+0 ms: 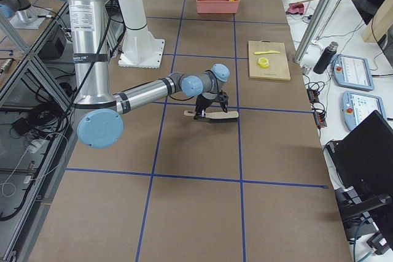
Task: Sweep and dump trash into bin
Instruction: 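Lower the empty dustpan with left gripper while right gripper releases the brush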
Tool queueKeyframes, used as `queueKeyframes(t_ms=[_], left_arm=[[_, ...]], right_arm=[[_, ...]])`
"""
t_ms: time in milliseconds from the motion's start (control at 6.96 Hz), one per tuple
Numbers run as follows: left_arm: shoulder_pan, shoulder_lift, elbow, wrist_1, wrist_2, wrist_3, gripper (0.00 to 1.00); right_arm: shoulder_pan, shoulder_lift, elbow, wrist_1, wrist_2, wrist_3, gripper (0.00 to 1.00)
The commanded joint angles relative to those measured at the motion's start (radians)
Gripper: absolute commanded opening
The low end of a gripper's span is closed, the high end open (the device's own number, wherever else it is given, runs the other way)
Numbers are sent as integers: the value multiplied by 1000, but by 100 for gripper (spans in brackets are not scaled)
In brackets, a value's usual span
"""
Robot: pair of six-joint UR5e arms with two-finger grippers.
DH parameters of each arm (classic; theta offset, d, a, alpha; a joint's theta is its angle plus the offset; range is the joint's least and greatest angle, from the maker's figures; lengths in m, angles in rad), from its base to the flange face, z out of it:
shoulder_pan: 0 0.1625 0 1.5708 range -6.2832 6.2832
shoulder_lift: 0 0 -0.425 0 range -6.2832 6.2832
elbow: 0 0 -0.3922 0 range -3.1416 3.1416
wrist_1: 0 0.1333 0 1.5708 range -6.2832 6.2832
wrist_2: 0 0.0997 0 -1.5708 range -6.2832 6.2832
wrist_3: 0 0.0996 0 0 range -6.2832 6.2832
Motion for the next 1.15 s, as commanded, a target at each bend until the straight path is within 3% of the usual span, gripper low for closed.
queueKeyframes(t_ms=[0,431,575,862,1006], left_arm=[[207,-61,89,-289,43,-196,0],[420,-139,140,-333,101,-209,0],[500,-165,167,-411,112,-271,0],[633,-271,213,-404,155,-281,0],[637,-321,255,-407,155,-280,0]], right_arm=[[3,-5,4,0,9,0,100],[62,17,13,2,9,2,100],[128,49,13,3,1,-1,100],[309,104,19,3,-63,-12,100],[396,104,19,6,-66,-47,100]])
